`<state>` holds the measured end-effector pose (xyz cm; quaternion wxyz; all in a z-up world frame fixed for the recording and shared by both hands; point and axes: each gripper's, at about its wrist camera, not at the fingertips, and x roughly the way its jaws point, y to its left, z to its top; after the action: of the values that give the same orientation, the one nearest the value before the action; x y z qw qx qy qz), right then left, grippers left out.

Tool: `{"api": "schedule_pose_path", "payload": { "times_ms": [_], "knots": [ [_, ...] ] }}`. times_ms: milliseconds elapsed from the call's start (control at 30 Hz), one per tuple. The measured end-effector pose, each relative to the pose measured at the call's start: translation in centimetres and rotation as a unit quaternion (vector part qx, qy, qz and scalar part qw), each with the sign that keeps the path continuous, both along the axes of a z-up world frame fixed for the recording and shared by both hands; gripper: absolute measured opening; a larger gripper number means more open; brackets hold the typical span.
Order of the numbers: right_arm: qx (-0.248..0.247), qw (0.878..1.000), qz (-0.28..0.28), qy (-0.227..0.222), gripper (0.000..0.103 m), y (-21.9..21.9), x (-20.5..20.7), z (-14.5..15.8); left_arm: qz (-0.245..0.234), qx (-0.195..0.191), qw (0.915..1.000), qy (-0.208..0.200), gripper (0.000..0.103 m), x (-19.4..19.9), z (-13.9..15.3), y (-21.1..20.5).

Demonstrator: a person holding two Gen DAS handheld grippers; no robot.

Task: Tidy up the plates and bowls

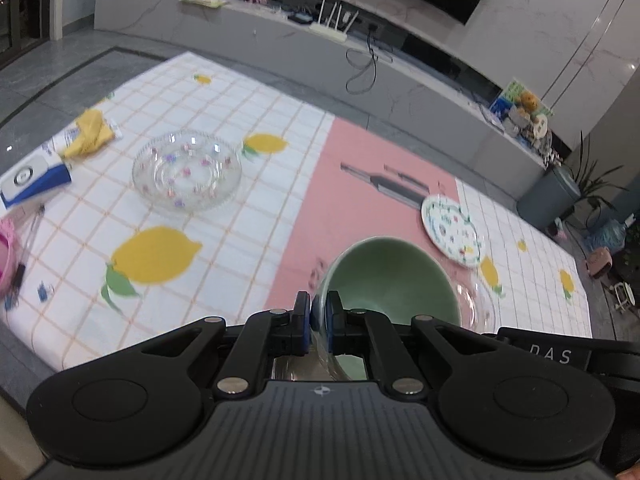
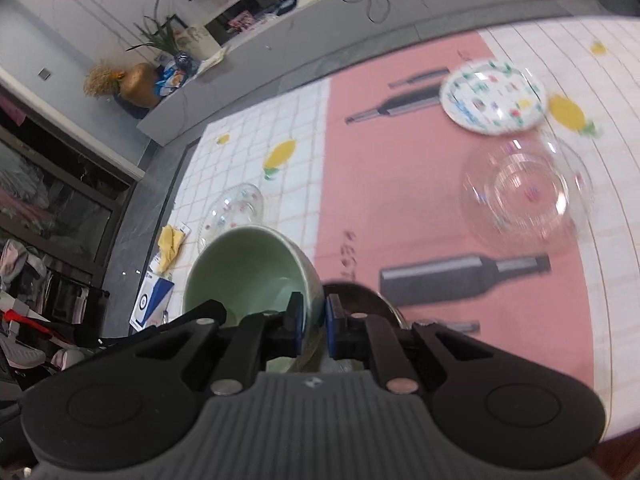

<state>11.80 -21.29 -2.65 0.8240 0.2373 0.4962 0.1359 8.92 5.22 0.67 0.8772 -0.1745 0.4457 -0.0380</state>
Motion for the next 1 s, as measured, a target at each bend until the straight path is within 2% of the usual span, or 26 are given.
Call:
{"api": "schedule_pose_path", "payload": {
  "times_ms": [333,567,1000],
  "knots": [
    [-0.007,1.0,-0.004,0.029,0.01,-0.9,-1.2,-2.7,-0.006,-0.007,0.9988,0.047,0.008,-1.0,-2.9,-0.5],
    [-0.016,0.999,0.007,0.043,0.009,-0.3,-0.9,-4.1,-0.007,0.01,0.9981,0.061,0.008,-0.7,-3.6,-0.7],
    [-0.046,0.998,0.014,0.041,0.009,0.2,-0.7,-4.6,-0.023,0.036,0.9967,0.069,0.009,-0.4,-4.1,-1.4]
  ]
}}
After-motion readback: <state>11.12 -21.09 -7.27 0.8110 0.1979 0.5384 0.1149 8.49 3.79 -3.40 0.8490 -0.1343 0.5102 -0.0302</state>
